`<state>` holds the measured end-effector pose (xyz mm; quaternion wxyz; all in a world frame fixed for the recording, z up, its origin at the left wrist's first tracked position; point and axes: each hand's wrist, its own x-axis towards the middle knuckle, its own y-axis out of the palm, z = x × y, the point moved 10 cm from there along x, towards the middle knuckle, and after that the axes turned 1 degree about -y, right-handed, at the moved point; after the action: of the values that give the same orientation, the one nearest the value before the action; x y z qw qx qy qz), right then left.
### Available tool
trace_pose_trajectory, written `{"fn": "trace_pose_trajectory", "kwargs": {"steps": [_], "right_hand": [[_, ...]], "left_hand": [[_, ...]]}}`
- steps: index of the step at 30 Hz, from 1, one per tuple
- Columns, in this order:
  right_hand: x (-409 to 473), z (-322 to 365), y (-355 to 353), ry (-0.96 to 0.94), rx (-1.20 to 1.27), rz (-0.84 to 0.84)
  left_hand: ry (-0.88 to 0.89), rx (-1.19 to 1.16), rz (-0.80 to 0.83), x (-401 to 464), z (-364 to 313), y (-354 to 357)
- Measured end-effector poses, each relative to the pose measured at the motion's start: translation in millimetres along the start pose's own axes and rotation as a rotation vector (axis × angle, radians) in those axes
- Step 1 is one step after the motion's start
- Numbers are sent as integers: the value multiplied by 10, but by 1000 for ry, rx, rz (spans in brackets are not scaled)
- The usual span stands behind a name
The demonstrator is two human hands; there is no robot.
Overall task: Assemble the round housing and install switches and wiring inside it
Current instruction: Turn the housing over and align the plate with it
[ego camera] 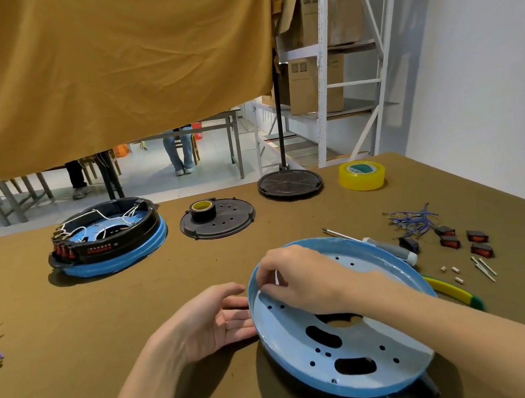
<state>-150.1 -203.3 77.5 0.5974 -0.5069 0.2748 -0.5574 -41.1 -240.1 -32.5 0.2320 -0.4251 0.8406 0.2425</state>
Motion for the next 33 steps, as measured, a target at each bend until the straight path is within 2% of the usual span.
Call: {"fn": "trace_pose_trajectory", "kwargs": {"steps": [11,20,25,33], "right_hand": [[-52,-43,-20,-28,139,79],[7,14,15,-13,-19,57],[-20,61,58,-56,-37,126],[20,36,12,-18,-54,78]], "left_hand": [[15,13,-26,-53,21,13],[14,116,-38,-89,11,16],[32,120,-56,-64,2,10],[68,142,-9,-44,2,83]]}}
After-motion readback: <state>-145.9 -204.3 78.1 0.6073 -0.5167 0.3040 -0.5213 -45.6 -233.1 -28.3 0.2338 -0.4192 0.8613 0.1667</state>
